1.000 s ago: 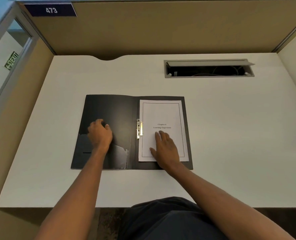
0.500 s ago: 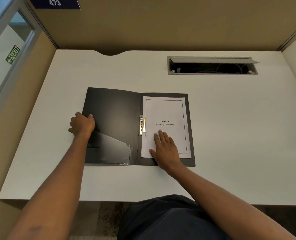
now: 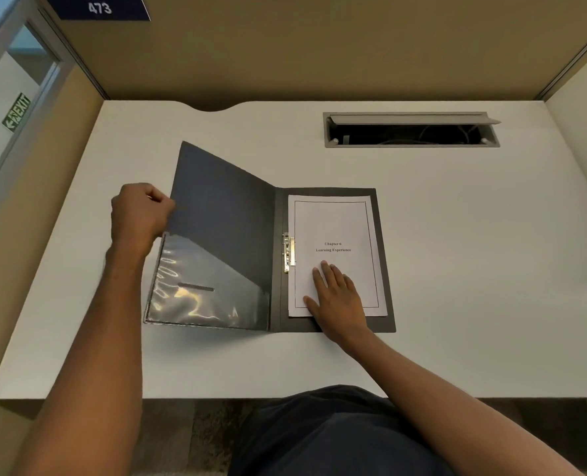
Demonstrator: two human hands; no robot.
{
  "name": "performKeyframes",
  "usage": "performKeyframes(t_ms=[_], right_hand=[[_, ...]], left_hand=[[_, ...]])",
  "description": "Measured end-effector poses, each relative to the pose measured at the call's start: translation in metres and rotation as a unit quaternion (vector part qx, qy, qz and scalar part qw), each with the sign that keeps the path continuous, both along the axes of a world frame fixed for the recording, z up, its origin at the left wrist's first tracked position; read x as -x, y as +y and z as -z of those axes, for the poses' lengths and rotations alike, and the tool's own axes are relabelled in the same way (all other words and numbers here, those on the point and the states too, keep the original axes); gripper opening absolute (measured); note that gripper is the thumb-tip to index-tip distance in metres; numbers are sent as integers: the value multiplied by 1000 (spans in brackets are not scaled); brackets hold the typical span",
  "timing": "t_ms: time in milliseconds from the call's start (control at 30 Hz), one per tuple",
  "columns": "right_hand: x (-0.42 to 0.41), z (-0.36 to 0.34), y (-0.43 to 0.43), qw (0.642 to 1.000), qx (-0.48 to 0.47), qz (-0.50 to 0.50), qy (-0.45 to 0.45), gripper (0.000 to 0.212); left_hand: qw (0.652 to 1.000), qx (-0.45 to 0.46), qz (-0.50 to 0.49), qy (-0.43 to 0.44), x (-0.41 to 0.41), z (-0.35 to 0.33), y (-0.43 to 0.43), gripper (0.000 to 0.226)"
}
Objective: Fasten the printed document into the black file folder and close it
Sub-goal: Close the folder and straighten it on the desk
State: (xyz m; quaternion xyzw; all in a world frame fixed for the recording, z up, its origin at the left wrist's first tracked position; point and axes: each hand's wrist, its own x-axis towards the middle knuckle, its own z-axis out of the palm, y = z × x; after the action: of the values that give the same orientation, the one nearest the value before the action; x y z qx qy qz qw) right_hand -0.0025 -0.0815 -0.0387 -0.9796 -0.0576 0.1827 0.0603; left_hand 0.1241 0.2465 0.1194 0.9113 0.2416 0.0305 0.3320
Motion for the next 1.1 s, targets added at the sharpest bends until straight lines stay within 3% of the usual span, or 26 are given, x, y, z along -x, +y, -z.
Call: performKeyframes(t_ms=[167,300,367,500,600,800,933,1100], right_hand=[[-14,-51,10,987,-130,91,-33,64],[-42,-136,46,910,-379,152,-68,69],[-54,-175,60,887,-437,133,-73,70],[-65,-208,50,926,-355,93,-93,63],[-65,-201,18,949,-266,99,-134,62],[-66,-161,-56,937,-217,229,-151,57],[-66,-118,-93,926,-226,283,-104,52],[-57,-68,-114,924,-224,308,-22,66]], left_hand=[[985,145,93,7,8,-35,-42,7],[959,251,134,-5,19,-49,-89,18],[950,270,157,-3,24,-49,-111,22],[936,293,196,-13,35,-37,-145,26],[937,243,251,-12,42,-16,-166,33],[914,78,395,50,54,41,-217,53],[900,8,431,73,58,80,-256,66],[879,-100,450,122,63,120,-289,74]])
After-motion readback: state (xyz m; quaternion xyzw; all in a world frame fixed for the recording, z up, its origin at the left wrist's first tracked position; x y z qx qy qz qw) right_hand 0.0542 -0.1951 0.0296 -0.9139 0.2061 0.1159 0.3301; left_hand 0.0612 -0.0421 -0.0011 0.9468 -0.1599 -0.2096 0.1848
